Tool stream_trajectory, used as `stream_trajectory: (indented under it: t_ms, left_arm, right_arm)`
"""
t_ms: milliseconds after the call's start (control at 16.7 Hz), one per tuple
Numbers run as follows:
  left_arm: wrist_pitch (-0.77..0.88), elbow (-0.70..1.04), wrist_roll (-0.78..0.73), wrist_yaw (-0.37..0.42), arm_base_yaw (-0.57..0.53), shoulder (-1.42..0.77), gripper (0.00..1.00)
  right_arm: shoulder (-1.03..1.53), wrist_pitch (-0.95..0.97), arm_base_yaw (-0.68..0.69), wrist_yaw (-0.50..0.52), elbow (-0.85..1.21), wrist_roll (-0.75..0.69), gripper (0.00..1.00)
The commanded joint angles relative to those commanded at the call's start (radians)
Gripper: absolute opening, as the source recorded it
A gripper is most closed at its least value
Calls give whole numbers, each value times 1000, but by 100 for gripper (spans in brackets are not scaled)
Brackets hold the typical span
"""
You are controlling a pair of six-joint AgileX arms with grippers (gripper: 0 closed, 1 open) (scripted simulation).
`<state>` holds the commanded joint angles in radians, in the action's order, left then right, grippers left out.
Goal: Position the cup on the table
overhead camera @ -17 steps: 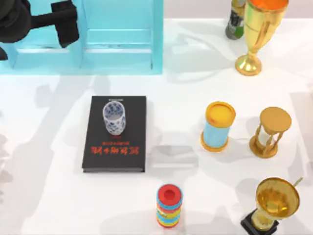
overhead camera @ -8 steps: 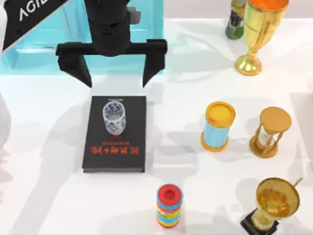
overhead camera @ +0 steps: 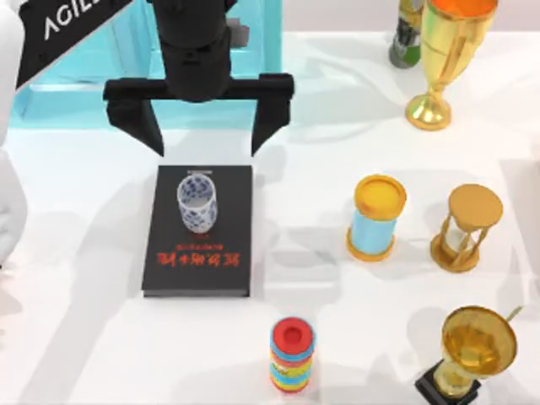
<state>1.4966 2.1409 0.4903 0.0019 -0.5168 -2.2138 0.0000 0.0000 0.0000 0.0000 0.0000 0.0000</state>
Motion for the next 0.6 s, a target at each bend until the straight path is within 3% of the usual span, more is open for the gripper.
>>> stream_trajectory:
  t_ms: [600]
  left_arm:
    - [-372, -366, -1, 1, 0, -7, 100]
  right_arm:
    - [0, 0, 0, 0, 0, 0, 100]
